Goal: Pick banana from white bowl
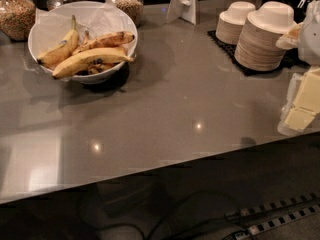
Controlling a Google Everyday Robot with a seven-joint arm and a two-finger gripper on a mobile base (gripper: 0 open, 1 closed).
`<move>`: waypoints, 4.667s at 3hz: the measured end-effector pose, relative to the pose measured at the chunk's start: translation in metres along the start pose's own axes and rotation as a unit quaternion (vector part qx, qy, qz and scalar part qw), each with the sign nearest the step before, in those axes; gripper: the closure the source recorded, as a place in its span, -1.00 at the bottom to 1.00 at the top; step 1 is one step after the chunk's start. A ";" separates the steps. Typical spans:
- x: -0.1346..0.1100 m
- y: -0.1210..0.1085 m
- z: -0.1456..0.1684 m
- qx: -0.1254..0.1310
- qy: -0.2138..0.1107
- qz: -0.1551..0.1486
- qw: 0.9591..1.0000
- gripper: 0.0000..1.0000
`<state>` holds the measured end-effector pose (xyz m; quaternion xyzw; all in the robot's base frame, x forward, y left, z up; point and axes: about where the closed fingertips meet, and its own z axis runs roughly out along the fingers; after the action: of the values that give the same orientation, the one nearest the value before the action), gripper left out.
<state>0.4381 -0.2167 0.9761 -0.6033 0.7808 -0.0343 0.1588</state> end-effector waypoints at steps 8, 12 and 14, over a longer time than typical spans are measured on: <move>-0.227 -0.118 0.066 0.069 -0.246 -0.109 0.961 -1.00; -0.386 -0.106 0.145 0.001 -0.368 -0.194 0.909 -0.26; -0.400 -0.102 0.148 -0.011 -0.380 -0.195 0.904 -0.34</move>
Offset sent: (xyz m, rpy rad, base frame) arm 0.0356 0.0206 0.0029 0.1235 -0.0990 0.0384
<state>0.6646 0.1571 0.9434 -0.7129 0.5281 0.1759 0.4266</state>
